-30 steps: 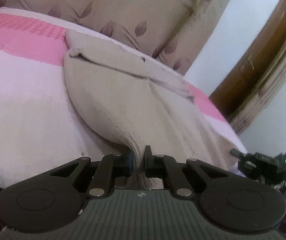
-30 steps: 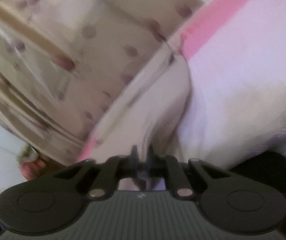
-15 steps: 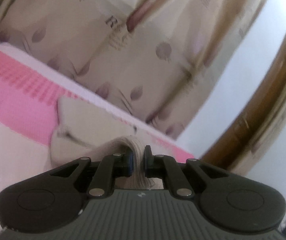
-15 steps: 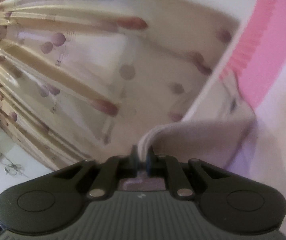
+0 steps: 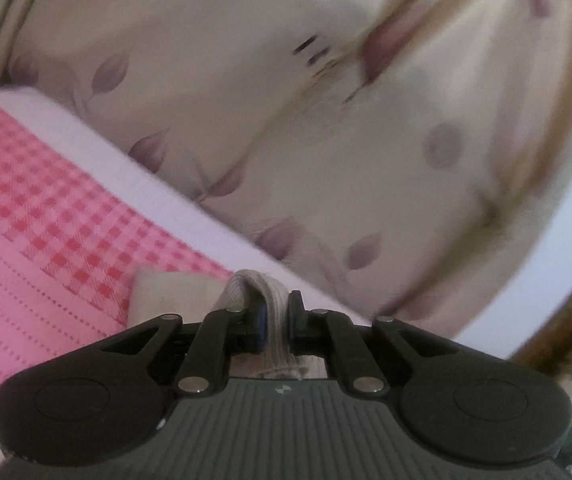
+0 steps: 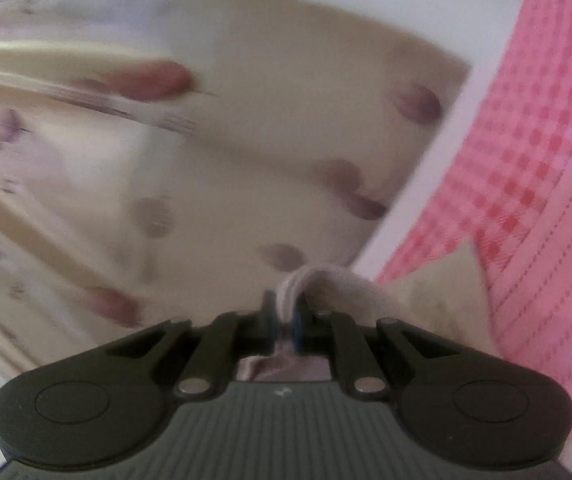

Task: Fold small clothes

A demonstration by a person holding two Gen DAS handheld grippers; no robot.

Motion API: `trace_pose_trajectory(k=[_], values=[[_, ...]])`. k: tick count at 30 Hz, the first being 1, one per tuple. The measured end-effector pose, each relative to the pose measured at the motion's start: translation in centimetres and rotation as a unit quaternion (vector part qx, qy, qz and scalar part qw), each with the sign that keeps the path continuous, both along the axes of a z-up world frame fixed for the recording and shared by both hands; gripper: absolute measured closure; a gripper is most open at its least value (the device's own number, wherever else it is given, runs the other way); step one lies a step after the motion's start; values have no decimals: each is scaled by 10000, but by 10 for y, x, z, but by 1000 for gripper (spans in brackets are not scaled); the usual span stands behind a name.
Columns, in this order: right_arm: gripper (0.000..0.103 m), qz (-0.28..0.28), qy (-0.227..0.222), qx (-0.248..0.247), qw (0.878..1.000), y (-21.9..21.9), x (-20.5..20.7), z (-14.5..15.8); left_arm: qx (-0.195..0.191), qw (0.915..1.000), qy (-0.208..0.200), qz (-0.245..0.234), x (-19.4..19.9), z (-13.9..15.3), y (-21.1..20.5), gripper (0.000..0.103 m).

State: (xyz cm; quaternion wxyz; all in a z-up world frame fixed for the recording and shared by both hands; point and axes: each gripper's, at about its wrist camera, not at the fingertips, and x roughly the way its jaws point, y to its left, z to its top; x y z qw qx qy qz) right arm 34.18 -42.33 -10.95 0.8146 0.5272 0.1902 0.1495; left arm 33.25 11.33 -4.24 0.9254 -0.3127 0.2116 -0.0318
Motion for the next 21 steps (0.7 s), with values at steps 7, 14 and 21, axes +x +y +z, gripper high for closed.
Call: trace_pose_trajectory(k=[7,14,21], values=[[72,-390,615,158,9972,-3,45,-57,200,9990,373,133,38,-42,10,74],[55,-173,-280,-775,9965,11,0,-25,1009,9887,-512,985,-5,-11,13,1],[52,1044,-187,-2296,9675,73,10,-9,1656,9854,-300,263,-10,-8,-8,2]])
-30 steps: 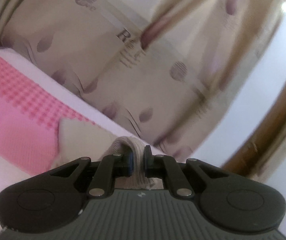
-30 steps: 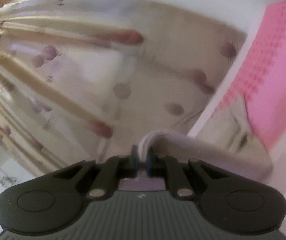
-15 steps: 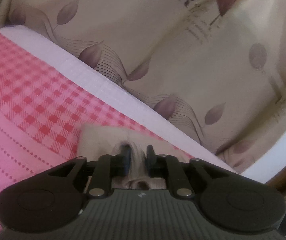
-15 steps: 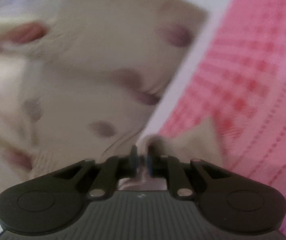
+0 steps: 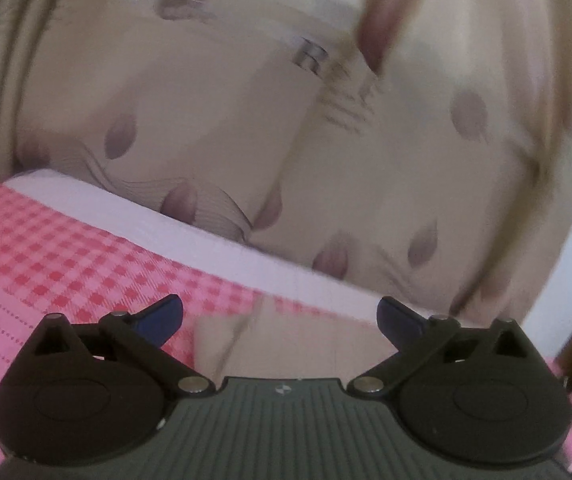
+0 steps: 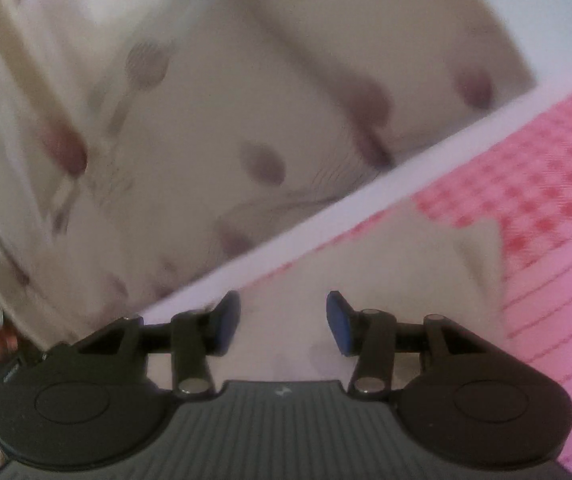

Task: Fold small clothes

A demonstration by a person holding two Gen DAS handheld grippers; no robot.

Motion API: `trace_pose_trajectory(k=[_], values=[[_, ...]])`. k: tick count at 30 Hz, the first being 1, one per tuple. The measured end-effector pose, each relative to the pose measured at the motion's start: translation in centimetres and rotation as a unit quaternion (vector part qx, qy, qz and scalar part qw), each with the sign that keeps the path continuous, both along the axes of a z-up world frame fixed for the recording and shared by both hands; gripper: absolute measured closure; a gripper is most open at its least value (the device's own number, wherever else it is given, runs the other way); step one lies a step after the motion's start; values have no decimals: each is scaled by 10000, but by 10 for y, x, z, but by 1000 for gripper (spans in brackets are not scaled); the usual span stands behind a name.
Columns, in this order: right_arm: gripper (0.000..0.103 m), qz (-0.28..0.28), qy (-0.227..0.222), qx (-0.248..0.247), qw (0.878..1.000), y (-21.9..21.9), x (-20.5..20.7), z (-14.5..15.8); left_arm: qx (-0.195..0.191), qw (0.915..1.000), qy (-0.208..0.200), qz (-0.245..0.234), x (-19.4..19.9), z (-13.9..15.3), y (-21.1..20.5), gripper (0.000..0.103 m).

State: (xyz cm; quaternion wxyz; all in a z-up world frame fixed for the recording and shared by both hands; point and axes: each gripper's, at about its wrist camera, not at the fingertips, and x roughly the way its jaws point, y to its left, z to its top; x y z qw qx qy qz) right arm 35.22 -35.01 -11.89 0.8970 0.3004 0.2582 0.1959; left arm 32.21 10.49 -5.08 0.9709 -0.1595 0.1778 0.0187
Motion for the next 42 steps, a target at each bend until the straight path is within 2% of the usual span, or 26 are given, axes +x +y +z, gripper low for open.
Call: trace_pose_trajectory(k=[2,3,5,7,9,11,13,16,20,21,23,25,27,28,29,30,32,35,39,42], values=[[28,124,4,-223,9997,13,5,-2,449,9985,288,-140,7,-9,-15,2],[25,132,38,-363,9992,18,8,-4,714,9963,478,-81,13,-18,-21,3],[25,148,159,-726,9971,27,14,-13,882,9932,755,-33,25,-35,-21,4],[25,270,-2,-1255,9917,39,15,-18,686,9906,1185,74,35,-49,-11,9],[25,312,39,-1624,9862,49,14,-11,204,9898,1411,60,38,-58,4,10],[24,285,-38,-1759,9840,50,4,-7,-59,9908,1349,83,34,-58,14,10],[24,120,-462,-1683,9846,52,-8,-1,-57,9906,1361,89,32,-54,18,8],[24,-204,-555,-2019,9776,56,-24,-3,-146,9879,1542,-74,38,-52,26,6],[23,-232,-440,-2401,9695,69,-29,-9,-187,9835,1642,-730,51,-53,30,5],[17,-200,-496,-2450,9680,72,-30,-8,-103,9823,1653,-878,54,-53,28,5],[14,-79,-434,-2472,9680,75,-26,-10,-13,9794,1628,-1191,57,-55,23,7],[13,-91,-403,-2628,9640,80,-26,-9,112,9780,1512,-1433,63,-59,22,21],[11,-40,-385,-2661,9632,80,-28,-8,116,9786,1403,-1498,67,-62,26,54],[11,-29,-377,-2666,9631,79,-28,-8,-76,9784,1376,-1540,70,-64,30,59],[11,-29,-369,-2679,9627,79,-28,-8,-290,9778,1363,-1566,72,-66,36,69],[10,-27,-354,-2687,9626,81,-27,-8,-444,9770,1360,-1584,73,-68,40,71],[9,-44,-363,-2716,9617,83,-26,-8,-448,9777,1289,-1595,69,-69,40,71],[1,-81,-370,-2784,9597,87,-26,-8,-376,9785,1240,-1604,67,-67,36,71],[0,-44,-213,-2853,9582,91,-20,-10,-186,9805,1201,-1548,65,-66,31,65],[0,-28,-140,-3104,9505,99,-18,-11,28,9816,1151,-1521,65,-66,27,63]])
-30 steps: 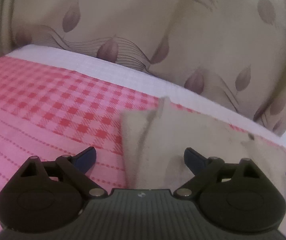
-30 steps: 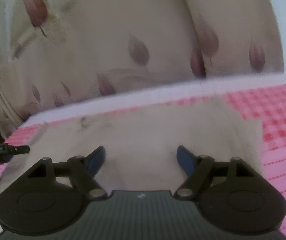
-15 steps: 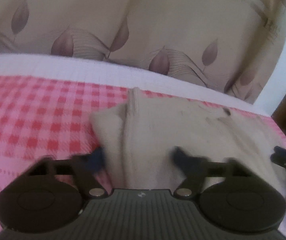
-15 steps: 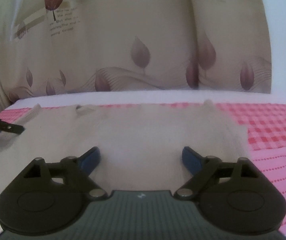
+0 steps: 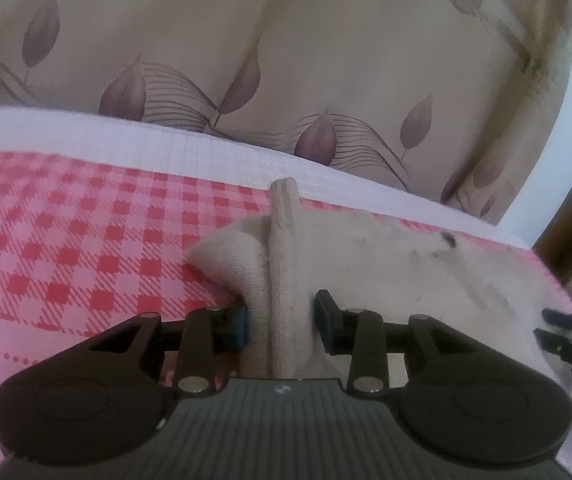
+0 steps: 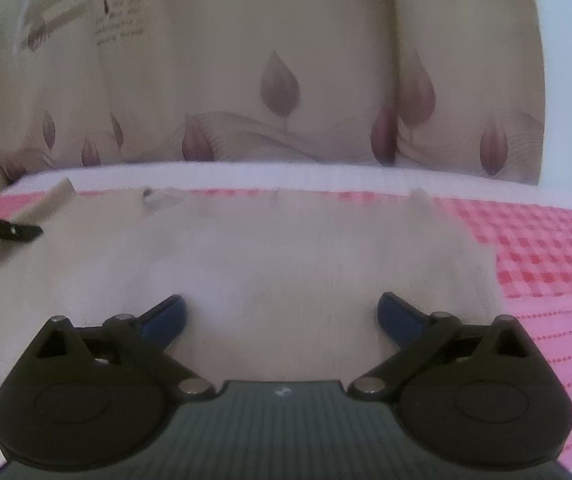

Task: Fold small clothes

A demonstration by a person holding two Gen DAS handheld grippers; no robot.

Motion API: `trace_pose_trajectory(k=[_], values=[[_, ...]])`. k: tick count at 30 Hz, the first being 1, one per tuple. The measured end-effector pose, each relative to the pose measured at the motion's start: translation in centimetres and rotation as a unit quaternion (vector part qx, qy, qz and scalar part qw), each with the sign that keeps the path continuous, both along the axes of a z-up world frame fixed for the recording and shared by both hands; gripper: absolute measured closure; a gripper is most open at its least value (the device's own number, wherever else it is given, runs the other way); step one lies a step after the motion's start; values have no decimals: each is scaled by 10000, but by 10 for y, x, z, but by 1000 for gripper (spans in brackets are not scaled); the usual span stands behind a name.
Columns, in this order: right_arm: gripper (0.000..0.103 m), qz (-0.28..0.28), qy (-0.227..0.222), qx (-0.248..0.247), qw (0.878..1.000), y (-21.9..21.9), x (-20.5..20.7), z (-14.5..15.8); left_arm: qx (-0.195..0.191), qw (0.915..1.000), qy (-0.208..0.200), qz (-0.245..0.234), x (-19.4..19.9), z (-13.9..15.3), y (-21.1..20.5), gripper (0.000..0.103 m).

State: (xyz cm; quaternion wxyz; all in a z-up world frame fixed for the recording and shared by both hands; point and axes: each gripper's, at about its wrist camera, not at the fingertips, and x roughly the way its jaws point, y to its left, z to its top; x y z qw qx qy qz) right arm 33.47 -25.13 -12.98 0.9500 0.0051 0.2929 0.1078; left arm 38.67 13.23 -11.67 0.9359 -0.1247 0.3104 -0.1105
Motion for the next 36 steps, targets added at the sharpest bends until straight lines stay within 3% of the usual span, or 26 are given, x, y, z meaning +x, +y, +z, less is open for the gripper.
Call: trace_pose_trajectory(k=[2,10,19,26,30,36], values=[[0,-1,-1,-203,9998,6,0,0,69,10000,-25,-2,1,0,-1,62],[0,-22,52,-242,9997,9,1,-1,281,9995,-110,26,0,1,-4,58],[0,-9,52,123,9999,-3,-1,-1,365,9992,-141,35,-1,-1,-6,52],[0,-6,64,-34,10000,1,-1,-1,484,9987,-165,32,0,-2,-7,43],[0,-19,70,-123,9999,5,-1,-1,637,9977,-168,126,0,-2,-9,31],[0,-36,71,-197,9998,7,-2,-2,760,9967,-175,210,0,-3,-10,26]])
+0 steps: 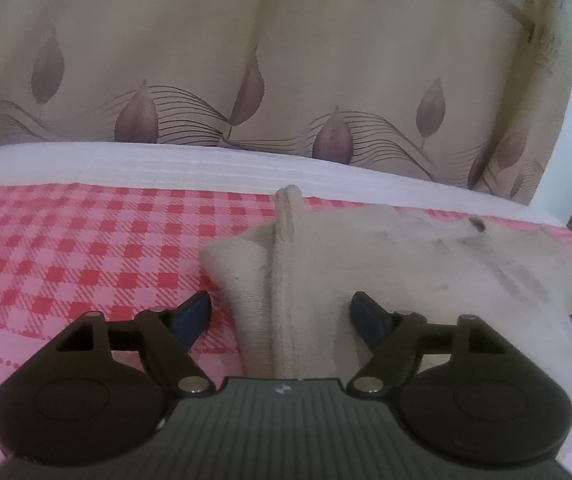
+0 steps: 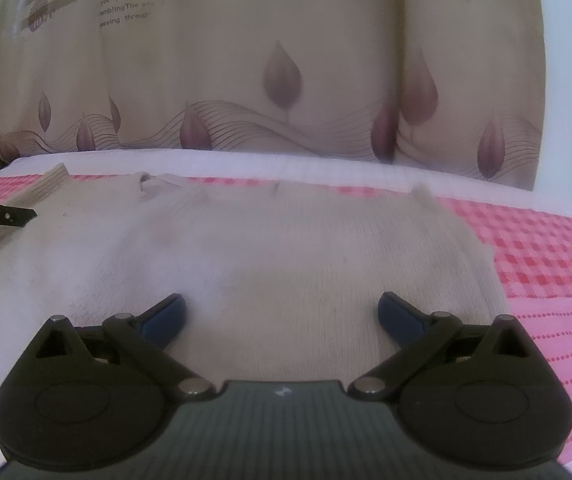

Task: Fold small clothes

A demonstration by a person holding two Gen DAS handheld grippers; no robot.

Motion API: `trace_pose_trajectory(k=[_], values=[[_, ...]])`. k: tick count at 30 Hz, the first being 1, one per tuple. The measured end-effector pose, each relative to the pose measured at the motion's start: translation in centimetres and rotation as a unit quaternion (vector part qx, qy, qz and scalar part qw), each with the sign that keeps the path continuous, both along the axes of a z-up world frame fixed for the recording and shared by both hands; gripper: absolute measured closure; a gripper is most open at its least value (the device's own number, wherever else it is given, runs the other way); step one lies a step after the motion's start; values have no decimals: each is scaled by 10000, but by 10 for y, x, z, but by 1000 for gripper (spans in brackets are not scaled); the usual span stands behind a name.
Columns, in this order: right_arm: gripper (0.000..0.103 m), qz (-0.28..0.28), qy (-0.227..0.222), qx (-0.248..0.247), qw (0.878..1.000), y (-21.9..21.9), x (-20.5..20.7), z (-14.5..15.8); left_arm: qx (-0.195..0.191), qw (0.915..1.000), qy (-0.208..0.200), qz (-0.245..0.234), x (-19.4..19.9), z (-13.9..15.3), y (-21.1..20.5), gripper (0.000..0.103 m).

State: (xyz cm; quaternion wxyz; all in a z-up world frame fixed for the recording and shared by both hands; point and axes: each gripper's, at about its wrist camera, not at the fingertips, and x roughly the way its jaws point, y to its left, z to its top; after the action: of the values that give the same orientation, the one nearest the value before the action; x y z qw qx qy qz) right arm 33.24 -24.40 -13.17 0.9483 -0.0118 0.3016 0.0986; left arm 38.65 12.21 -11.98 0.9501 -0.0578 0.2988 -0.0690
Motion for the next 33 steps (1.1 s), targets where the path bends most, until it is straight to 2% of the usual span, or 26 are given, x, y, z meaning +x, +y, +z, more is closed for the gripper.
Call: trace_pose_trajectory(k=[31,32,33], values=[[0,23,14,-5,10000,0,0,-1,178,9998,-82,-1,-2,-4,-2,23],[0,23,14,-5,10000,0,0,-1,160,9998,-86,-40,-2,-4,-2,29],[0,24,12,-1,10000,0,0,-1,90,9998,-90,-152,-1,-5,-1,42]])
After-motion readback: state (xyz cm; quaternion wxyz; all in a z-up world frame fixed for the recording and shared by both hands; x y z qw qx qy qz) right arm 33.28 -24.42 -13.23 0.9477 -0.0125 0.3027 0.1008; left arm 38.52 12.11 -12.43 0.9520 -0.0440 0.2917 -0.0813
